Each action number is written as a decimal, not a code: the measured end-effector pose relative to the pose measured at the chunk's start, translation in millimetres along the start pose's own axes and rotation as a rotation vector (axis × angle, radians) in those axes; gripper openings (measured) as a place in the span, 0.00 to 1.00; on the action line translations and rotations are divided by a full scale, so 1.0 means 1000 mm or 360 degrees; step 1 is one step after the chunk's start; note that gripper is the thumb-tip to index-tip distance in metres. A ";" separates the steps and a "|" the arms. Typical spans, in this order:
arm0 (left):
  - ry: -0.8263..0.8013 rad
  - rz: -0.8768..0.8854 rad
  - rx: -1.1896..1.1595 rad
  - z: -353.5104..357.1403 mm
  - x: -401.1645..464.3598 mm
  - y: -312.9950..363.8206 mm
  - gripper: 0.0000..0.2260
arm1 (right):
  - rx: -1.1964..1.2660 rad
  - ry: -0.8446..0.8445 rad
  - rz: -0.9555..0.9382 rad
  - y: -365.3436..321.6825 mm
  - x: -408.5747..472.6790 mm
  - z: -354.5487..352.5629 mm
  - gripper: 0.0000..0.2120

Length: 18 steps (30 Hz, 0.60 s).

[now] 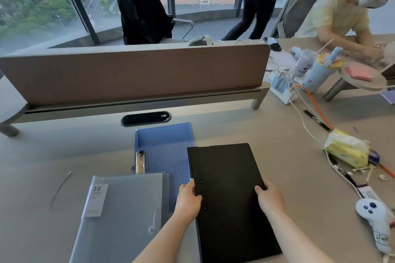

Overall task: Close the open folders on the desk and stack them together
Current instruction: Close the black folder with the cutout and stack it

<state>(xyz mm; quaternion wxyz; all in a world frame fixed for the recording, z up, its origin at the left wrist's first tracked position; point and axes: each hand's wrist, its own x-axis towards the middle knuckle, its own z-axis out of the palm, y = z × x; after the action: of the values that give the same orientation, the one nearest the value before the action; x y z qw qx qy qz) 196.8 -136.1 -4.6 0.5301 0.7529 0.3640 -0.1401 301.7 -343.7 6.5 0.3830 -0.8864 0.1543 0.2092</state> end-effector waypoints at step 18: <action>0.0228 -0.0276 -0.0103 0.019 -0.001 -0.003 0.25 | -0.0280 0.0105 0.0174 0.003 0.027 0.009 0.04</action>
<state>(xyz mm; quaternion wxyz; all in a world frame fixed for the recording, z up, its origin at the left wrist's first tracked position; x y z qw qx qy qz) 197.1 -153.3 -13.7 0.5127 0.7092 0.4690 -0.1194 321.6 -341.5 -14.1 0.2865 -0.9133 0.1960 0.2131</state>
